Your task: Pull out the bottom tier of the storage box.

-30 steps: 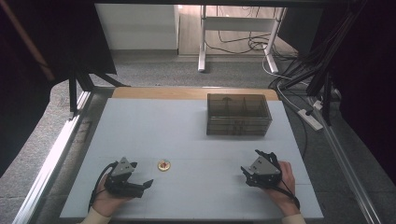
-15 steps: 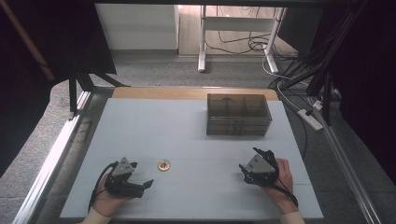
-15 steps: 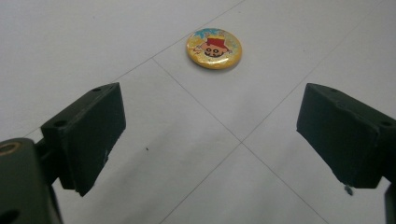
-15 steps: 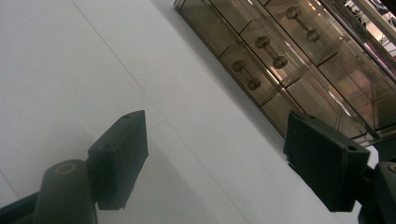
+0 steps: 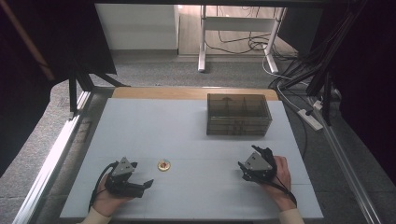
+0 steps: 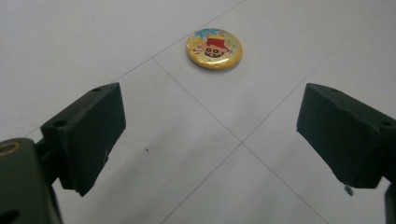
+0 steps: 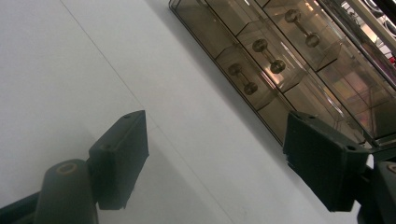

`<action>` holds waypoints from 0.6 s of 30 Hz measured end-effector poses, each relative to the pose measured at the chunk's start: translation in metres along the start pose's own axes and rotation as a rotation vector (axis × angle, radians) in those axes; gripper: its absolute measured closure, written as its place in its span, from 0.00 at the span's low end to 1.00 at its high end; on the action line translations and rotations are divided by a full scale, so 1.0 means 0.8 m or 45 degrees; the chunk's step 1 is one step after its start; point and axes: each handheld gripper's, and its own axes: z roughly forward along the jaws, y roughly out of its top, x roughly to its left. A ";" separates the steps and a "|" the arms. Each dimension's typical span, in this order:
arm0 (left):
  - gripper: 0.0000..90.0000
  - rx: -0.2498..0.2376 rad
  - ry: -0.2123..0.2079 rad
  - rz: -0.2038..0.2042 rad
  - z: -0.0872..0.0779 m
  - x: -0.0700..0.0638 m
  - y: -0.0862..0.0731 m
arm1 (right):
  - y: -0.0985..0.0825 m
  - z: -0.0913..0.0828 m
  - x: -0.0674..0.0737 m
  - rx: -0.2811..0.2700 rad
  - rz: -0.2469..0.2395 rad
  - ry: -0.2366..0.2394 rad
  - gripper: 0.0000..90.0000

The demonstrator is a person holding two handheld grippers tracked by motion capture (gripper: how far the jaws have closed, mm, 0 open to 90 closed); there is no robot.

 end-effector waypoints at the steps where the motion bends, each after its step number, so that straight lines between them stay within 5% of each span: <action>1: 0.09 0.000 0.000 0.001 0.000 0.000 0.000 | 0.000 0.001 0.000 0.000 -0.004 -0.002 0.25; 18: 0.09 0.005 0.001 0.007 0.001 0.000 0.000 | 0.003 0.014 -0.004 0.025 -0.032 -0.025 0.26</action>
